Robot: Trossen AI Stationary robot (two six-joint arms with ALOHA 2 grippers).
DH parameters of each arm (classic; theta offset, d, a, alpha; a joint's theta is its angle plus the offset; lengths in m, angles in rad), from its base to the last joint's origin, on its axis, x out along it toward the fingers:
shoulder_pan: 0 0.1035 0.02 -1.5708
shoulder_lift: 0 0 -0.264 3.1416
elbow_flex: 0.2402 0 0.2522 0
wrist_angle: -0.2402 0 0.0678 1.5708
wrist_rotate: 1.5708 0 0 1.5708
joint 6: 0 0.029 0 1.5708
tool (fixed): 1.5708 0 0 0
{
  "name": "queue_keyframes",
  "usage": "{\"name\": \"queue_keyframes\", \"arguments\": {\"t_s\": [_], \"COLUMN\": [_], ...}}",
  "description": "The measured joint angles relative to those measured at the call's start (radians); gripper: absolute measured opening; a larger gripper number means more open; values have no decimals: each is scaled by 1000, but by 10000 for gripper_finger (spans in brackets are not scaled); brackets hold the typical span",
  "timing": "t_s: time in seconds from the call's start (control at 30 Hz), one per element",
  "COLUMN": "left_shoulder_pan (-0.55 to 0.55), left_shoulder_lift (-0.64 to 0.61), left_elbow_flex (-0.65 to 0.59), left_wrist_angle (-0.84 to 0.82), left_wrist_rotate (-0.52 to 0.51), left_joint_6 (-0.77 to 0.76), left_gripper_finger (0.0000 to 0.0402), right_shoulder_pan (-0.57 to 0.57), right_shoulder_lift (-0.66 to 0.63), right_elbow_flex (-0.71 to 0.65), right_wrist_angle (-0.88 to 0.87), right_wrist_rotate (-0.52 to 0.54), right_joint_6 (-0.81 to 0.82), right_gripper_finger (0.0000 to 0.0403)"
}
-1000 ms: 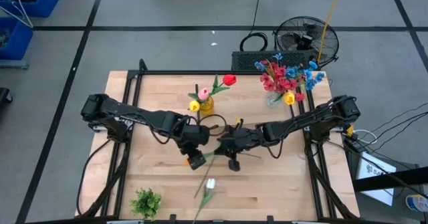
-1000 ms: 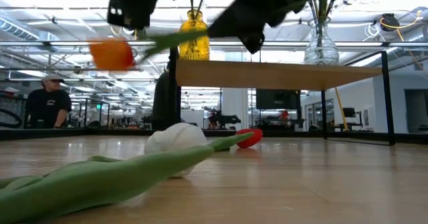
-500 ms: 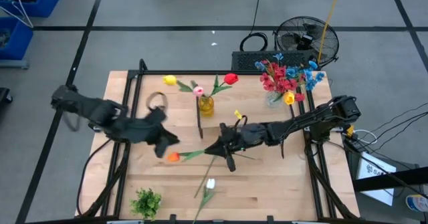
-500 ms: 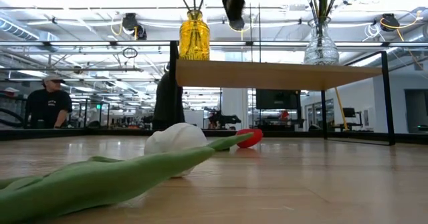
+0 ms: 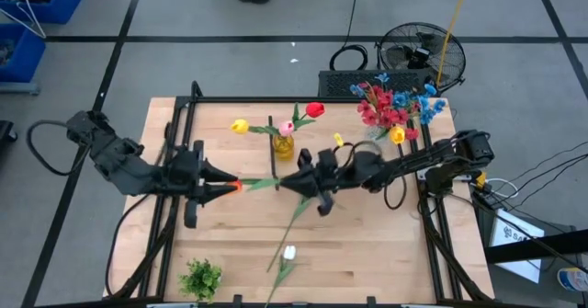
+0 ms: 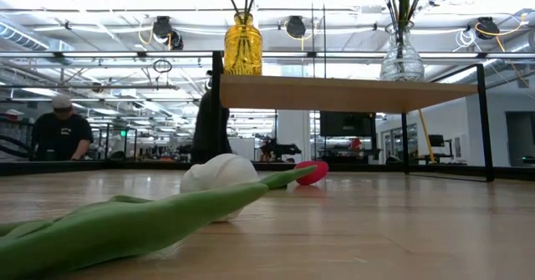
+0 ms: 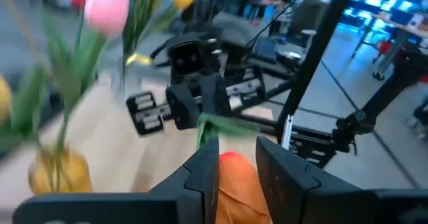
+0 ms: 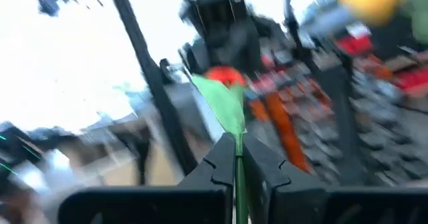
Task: Pick and place flowers into a vace then onto a shelf
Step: Put the orange flower into the yellow vase
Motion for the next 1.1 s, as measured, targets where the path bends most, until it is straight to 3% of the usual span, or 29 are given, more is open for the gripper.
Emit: {"name": "queue_keyframes", "arguments": {"t_s": [0.13,0.3,0.47,0.53,0.7,0.9,1.1], "left_shoulder_pan": [9,8,1,-4,2,63,113], "left_shoulder_lift": [0,-11,-16,-17,9,104,167], "left_elbow_flex": [0,-1,-1,-1,-1,-1,-1], "left_wrist_angle": [96,323,570,563,364,436,482], "left_wrist_rotate": [-27,-100,-58,-50,-43,-33,141], "left_joint_6": [182,466,746,767,706,671,647], "left_gripper_finger": [101,101,101,101,101,102,102], "right_shoulder_pan": [-20,-7,13,13,14,18,18], "right_shoulder_lift": [0,-1,-1,-1,-3,-2,-2], "right_elbow_flex": [0,0,0,0,6,73,116], "right_wrist_angle": [155,168,154,210,355,112,98], "right_wrist_rotate": [-99,-225,-236,-231,-197,-200,-202], "right_joint_6": [126,165,126,98,79,62,38], "right_gripper_finger": [6,6,6,6,6,6,6]}}
